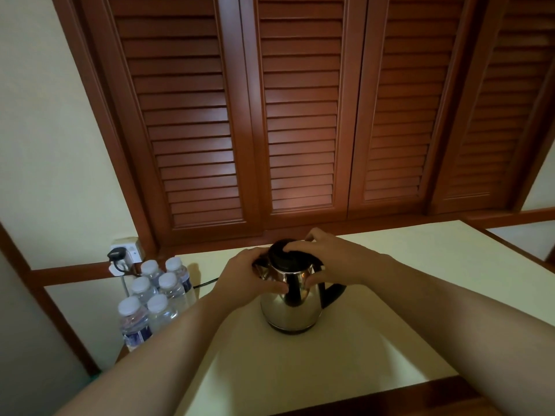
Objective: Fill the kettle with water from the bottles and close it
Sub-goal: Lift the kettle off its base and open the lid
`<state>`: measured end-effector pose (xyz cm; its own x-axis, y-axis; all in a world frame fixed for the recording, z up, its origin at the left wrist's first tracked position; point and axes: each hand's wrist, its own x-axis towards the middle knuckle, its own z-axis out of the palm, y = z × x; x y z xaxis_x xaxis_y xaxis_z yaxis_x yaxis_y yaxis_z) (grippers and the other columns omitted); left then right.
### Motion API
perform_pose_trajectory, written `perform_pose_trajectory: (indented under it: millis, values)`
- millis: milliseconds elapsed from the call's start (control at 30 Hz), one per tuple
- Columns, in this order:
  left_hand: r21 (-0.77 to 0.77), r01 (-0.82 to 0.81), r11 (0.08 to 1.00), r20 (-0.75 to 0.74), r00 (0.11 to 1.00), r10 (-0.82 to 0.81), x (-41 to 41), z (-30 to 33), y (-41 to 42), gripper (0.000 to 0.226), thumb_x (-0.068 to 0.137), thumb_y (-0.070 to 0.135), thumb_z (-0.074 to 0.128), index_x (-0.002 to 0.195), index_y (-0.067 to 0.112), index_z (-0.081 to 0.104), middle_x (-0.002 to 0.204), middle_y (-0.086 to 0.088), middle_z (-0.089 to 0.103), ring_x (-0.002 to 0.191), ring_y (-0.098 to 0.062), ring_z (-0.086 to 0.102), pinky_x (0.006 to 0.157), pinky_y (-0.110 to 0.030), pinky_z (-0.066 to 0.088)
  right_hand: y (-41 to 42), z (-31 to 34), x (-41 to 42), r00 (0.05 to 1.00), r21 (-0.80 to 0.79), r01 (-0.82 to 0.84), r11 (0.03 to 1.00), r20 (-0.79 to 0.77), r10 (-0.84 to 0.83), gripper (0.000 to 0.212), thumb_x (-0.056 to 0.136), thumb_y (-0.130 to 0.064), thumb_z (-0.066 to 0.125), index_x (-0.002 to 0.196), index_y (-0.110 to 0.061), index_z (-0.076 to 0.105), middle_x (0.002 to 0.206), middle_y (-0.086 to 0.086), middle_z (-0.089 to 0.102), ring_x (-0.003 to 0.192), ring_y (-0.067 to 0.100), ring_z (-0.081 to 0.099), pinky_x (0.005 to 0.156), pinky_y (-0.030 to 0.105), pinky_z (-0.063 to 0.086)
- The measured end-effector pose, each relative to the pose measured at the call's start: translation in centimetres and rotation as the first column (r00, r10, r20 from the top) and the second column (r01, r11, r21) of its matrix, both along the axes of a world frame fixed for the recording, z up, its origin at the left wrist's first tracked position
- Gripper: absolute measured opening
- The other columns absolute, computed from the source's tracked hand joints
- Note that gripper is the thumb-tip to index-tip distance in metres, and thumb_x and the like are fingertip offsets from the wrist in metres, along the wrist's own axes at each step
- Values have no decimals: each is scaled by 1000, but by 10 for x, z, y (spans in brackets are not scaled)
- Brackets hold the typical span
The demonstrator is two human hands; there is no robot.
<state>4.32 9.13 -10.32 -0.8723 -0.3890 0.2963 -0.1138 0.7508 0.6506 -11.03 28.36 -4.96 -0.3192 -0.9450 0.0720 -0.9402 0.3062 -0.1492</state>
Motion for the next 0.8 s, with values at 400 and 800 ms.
perform_pose_trajectory:
  millis: [400, 800]
  values:
    - [-28, -17, 999, -38, 999, 16, -15, -1, 19, 69, 64, 48, 93, 127, 46, 64, 102, 29, 64, 99, 3, 57, 82, -17, 43, 63, -21, -22, 958, -473, 236, 849, 260, -121, 87, 77, -33, 90, 141, -57, 36, 138, -8, 63, 119, 13, 58, 99, 38, 52]
    - [113, -108, 988, 79, 992, 100, -50, 1, 32, 113, 66, 47, 95, 159, 30, 34, 145, 1, 52, 130, -21, 57, 106, -39, 51, 81, -44, -38, 849, -327, 496, 805, 378, -370, 116, 78, -46, 87, 163, -40, 10, 155, 0, 50, 139, 29, 49, 112, 46, 43]
